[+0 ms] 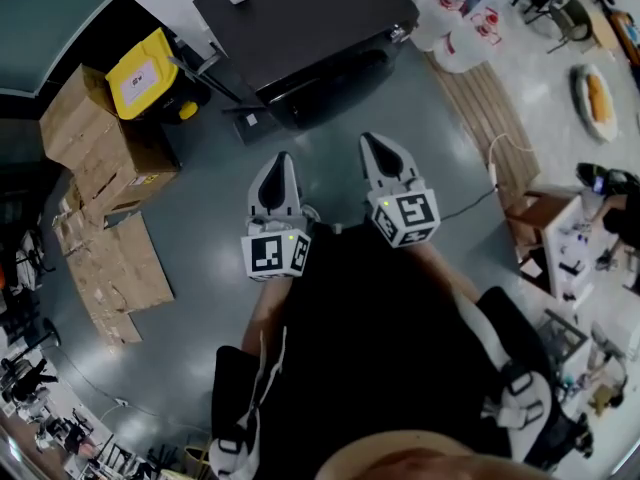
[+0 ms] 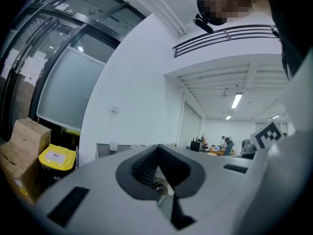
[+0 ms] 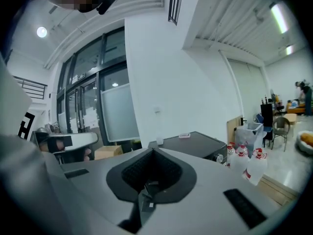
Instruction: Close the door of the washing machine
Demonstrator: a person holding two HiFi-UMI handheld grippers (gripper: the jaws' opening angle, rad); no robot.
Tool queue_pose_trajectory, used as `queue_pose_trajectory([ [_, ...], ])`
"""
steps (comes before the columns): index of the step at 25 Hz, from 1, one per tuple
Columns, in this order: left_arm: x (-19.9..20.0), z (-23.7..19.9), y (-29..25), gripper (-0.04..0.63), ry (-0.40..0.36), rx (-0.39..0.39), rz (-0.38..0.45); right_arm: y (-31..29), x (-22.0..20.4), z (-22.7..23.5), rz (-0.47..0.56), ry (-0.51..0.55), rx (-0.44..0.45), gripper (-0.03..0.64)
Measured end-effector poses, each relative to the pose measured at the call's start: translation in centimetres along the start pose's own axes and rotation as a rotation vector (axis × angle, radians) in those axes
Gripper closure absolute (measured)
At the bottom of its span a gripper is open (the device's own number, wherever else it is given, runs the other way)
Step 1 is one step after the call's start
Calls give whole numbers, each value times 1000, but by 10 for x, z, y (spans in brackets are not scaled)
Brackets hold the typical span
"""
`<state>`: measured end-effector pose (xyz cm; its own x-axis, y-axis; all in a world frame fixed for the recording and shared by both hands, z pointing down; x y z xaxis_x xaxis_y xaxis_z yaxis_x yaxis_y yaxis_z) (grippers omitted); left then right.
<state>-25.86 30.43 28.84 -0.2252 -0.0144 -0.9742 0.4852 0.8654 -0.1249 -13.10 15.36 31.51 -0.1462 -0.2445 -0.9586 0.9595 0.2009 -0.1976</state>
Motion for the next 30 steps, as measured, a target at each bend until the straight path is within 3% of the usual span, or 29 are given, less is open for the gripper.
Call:
queue_pose_trajectory([
  [30, -3, -3, -3, 590, 11, 2, 3, -1, -2, -9, -15, 34, 27, 611],
])
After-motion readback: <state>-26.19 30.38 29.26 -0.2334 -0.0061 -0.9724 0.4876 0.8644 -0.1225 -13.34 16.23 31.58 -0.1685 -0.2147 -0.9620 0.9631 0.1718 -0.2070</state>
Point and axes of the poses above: the fingertips, and each gripper's own axes: y backward along the fingers, z to its right, x out of its top, the point moved 6 cm from there along y, backward along the fingers, and after that the axes turned 8 degrees about x, right-handed, at the moved point
